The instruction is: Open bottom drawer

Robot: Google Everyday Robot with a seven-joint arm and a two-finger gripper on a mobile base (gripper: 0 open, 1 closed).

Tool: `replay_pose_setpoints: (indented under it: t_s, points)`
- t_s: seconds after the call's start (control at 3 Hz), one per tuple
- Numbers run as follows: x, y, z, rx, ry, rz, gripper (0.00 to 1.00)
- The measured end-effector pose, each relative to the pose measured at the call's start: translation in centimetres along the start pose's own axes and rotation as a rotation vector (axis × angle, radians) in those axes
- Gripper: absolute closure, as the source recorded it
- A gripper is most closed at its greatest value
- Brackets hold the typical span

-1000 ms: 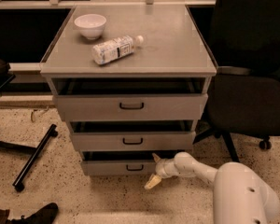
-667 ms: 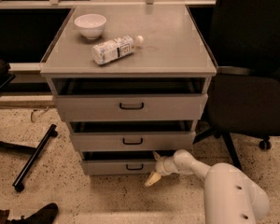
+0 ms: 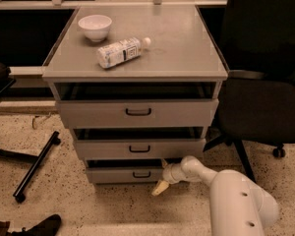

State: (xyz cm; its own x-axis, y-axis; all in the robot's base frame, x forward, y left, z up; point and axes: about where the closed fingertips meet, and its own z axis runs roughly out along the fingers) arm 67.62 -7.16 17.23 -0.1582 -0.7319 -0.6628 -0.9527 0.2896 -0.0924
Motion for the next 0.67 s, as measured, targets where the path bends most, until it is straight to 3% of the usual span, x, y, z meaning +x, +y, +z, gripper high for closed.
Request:
replay_pose_setpoints:
  t_s: [0.33,0.67]
  points:
    - [1.22,2.01,-1.23,-0.047,0.050,0.053,0.00]
    - [0.83,1.92,-1.62,-0.047,0.050,0.053,0.00]
